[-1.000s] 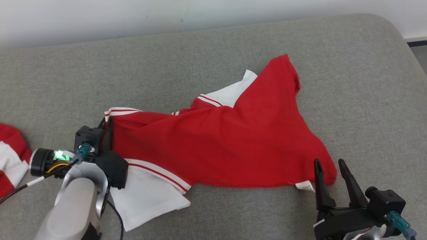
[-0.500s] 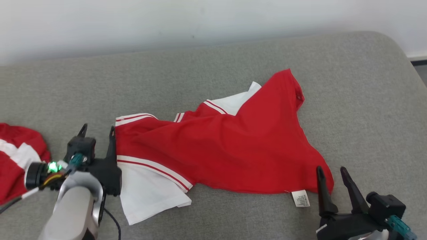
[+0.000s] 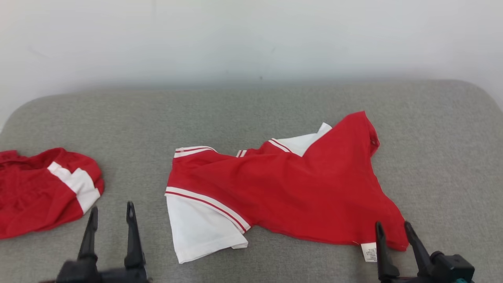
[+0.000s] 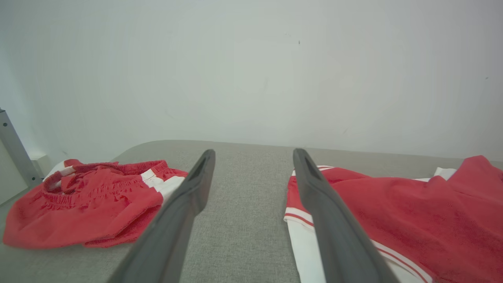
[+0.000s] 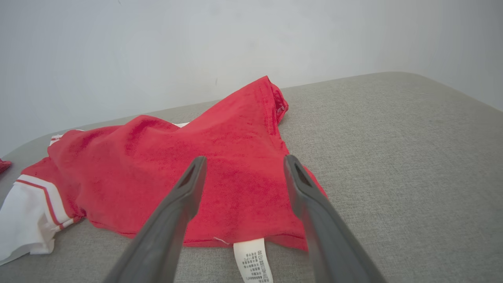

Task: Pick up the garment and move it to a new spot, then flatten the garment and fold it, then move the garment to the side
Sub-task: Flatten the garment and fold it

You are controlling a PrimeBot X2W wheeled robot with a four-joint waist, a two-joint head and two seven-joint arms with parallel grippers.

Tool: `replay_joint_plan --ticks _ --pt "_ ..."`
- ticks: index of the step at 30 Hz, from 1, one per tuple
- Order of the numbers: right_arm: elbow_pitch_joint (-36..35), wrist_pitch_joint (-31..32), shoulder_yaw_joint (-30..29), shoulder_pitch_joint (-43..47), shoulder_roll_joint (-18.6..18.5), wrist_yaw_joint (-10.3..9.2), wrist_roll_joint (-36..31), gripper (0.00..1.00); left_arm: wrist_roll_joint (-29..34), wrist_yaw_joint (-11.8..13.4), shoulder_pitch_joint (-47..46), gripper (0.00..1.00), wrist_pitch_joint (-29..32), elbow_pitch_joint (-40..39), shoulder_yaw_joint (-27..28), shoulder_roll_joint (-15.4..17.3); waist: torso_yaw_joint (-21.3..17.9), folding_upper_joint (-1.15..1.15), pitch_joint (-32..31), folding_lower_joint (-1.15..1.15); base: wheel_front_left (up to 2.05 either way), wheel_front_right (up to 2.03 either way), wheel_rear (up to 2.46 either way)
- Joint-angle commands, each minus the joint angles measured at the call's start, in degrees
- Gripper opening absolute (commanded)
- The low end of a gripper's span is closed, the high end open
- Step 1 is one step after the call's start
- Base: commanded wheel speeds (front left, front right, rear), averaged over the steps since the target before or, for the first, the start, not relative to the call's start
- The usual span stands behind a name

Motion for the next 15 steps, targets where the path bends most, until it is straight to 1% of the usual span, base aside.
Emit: replay_joint_plan --ticks 1,5,8,15 --pt "0.3 -0.4 0.4 0.7 0.1 -0.13 -0.6 1.0 0.3 -0.4 1.9 1.0 -0.2 -1.3 0.2 -0.5 1.9 0.0 -2.0 0.01 0.0 0.0 0.0" --pt "1.1 -1.3 0.9 1.5 -0.1 -0.13 -2.0 1.0 2.4 -1.9 7.2 1.0 -0.2 -4.3 0.6 -1.5 2.5 0.0 -3.2 0.01 0.0 0.0 0.0" --pt "1.7 -2.0 1.0 1.7 -0.2 -0.13 -2.8 1.0 3.7 -2.4 9.9 1.0 -0.2 -5.4 0.9 -2.1 2.7 0.0 -3.8 0.01 0.0 0.0 0.0" --pt "3.0 -3.5 0.8 2.4 -0.3 -0.13 -4.7 1.0 6.2 -3.8 12.7 1.0 -0.2 -3.9 1.2 -2.4 2.1 0.0 -4.5 0.01 0.0 0.0 0.0"
